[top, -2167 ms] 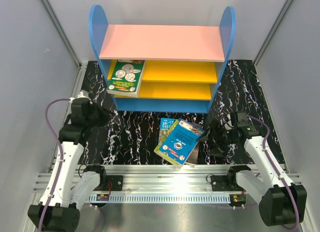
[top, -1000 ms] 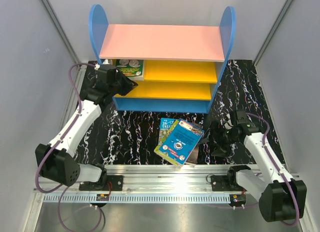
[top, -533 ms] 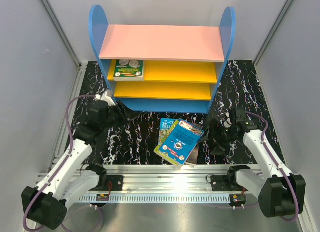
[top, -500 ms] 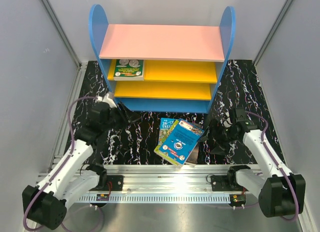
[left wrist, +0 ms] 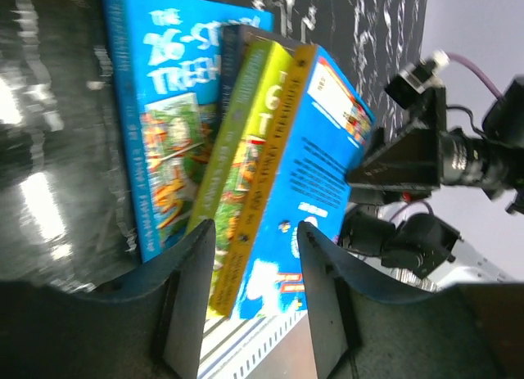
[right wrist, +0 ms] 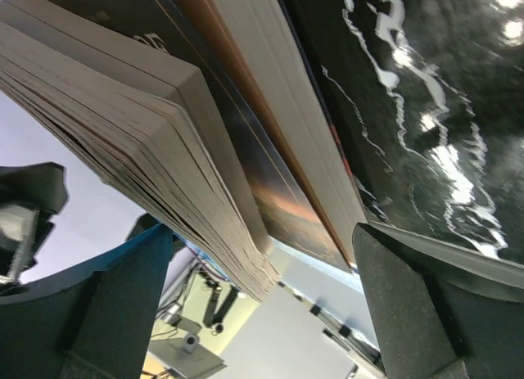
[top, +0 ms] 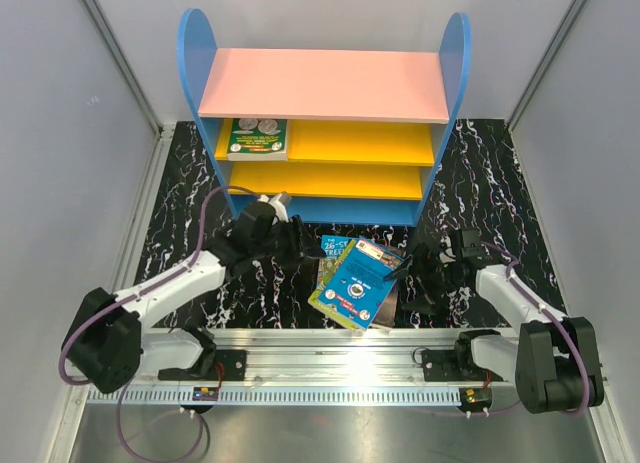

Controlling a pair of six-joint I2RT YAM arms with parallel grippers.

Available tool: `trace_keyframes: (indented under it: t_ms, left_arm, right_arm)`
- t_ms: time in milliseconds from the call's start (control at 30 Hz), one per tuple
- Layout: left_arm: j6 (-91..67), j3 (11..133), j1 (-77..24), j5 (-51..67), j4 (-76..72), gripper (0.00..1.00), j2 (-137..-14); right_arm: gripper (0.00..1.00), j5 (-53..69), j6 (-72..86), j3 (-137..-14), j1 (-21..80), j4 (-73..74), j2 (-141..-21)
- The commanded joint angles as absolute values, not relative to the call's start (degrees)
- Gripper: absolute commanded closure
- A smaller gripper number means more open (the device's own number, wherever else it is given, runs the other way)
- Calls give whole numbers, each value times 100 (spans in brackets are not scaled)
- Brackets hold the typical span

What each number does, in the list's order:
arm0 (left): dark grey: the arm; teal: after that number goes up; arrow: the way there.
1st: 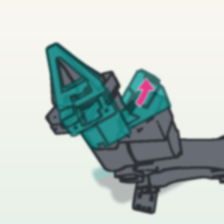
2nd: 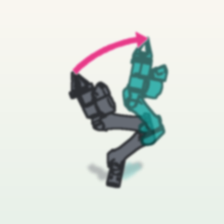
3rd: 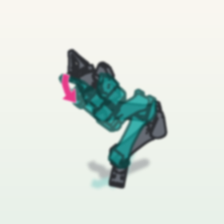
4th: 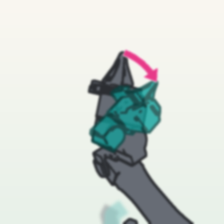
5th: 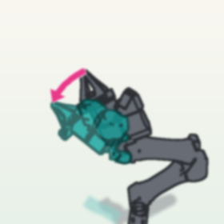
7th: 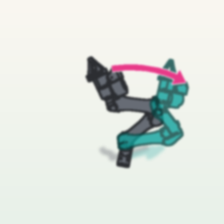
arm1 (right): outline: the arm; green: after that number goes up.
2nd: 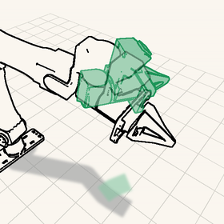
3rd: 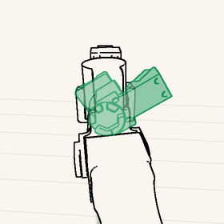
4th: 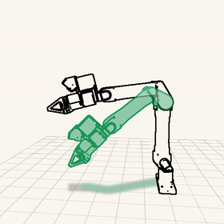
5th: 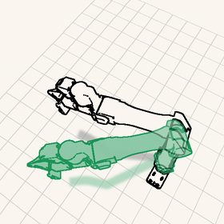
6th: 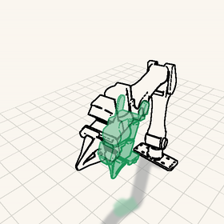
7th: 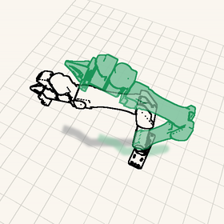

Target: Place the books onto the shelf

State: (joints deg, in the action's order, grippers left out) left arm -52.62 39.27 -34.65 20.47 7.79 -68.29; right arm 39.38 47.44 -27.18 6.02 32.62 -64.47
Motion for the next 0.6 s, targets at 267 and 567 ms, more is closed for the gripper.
trace_keyframes:
  t_ms: [267,567]
  left_arm:
    - [-5124,4833,-4288,2329,483,56,-7979]
    - [-4940,5449,-4816,2426,729,58,-8727]
  right_arm:
    - [3,4105,5686,-2496,650,2206,-6232]
    - [4,4069,5976,-2312,650,2145,-5862]
